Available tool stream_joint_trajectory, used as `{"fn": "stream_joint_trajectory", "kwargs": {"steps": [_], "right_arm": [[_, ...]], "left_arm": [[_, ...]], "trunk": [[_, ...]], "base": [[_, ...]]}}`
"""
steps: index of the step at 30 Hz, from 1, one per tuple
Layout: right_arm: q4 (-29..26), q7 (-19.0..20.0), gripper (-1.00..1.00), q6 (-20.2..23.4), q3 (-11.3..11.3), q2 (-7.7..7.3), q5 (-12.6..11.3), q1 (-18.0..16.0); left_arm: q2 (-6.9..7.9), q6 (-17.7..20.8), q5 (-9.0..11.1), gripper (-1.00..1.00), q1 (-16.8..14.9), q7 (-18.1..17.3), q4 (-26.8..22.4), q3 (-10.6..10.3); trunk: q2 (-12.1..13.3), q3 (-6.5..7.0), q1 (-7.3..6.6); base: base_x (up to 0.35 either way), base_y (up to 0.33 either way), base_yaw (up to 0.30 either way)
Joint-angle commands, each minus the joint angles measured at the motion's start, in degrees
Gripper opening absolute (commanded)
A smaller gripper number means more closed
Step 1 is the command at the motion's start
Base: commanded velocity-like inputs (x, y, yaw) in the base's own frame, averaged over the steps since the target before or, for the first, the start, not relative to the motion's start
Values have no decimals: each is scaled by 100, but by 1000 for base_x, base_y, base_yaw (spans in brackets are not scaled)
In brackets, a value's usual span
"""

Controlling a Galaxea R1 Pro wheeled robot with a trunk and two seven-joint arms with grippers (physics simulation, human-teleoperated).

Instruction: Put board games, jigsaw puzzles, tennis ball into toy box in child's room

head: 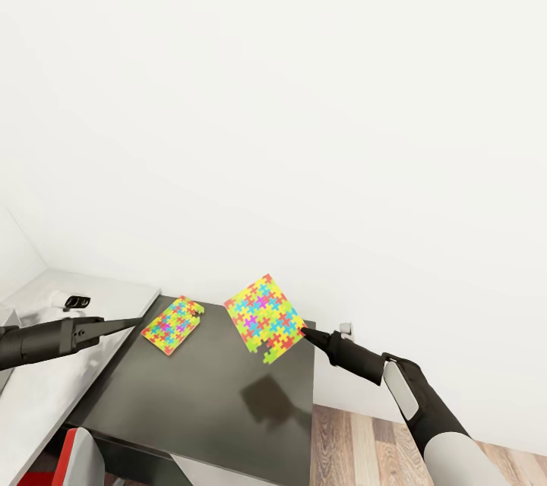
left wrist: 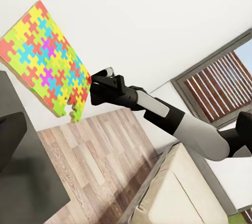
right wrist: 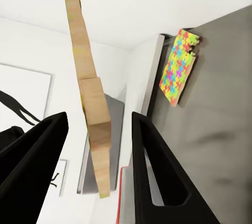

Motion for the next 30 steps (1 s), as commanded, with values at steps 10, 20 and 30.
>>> {"fn": "stream_joint_trajectory", "kwargs": {"steps": [10, 20, 30], "right_arm": [[-42, -12, -100, 22, 34, 16, 40, -5], [-77, -6, -100, 21, 46, 21, 54, -5], [-78, 9, -100, 21, 47, 34, 55, -5]], "left_arm": [[2, 61, -5, 100, -4, -22, -1, -1], [0, 61, -4, 100, -4, -22, -1, -1], [2, 61, -4, 100, -4, -22, -1, -1]], "trunk": [[-12, 18, 3], [-12, 65, 3], [-12, 112, 3]], "base": [[0, 0, 137], [0, 0, 256], [0, 0, 262]]}}
